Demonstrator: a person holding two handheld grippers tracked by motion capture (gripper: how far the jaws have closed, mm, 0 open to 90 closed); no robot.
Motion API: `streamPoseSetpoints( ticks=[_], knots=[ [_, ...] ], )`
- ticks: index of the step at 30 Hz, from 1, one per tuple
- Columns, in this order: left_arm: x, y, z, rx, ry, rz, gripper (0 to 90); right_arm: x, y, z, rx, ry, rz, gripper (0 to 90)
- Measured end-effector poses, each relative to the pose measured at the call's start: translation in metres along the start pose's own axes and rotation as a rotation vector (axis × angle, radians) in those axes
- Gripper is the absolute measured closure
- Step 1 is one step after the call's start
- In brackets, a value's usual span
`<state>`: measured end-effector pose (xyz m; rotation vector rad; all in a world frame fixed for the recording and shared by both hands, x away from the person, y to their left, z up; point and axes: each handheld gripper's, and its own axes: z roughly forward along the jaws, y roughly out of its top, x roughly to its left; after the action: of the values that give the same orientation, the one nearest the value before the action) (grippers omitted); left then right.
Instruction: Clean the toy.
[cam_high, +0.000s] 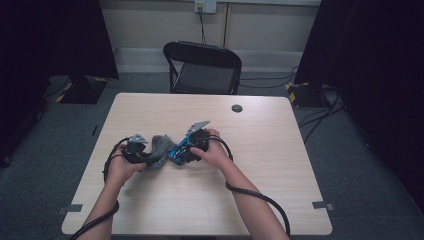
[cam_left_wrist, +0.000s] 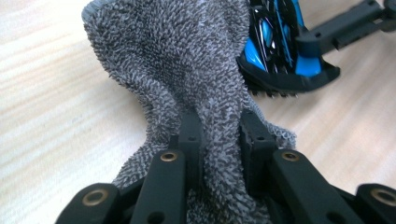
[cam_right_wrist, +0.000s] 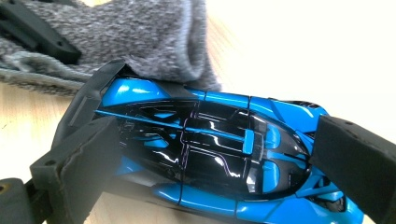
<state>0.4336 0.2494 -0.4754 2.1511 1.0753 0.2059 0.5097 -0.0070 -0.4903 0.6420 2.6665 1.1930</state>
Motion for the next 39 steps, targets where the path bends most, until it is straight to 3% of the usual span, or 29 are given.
streamPoseSetpoints(
  ticks=[6,16,24,30,33,39],
  knots=[
    [0.000,-0.003,-0.013,-0.006,0.005,-0.014,74.1,0.000,0.000,0.000,-0.002,0.000,0.000,1.0],
    [-0.003,0.007,-0.035,-0.033,0.029,0.012,73.9,0.000,-0.003,0.000,-0.031,-0.004,0.002,1.0],
    [-0.006,0.018,-0.038,-0.053,0.029,0.020,72.6,0.001,-0.004,-0.002,-0.033,-0.017,0.010,2.7],
    [-0.008,0.028,-0.043,-0.078,0.034,0.023,72.3,-0.003,-0.005,-0.009,-0.047,-0.005,0.007,14.8],
    [-0.012,0.033,-0.044,-0.083,0.033,0.035,72.2,-0.005,-0.005,-0.015,-0.046,-0.019,0.011,15.2],
    [-0.024,0.048,-0.041,-0.090,0.007,0.067,71.6,-0.010,-0.005,-0.034,-0.071,0.008,0.011,15.0]
  ],
)
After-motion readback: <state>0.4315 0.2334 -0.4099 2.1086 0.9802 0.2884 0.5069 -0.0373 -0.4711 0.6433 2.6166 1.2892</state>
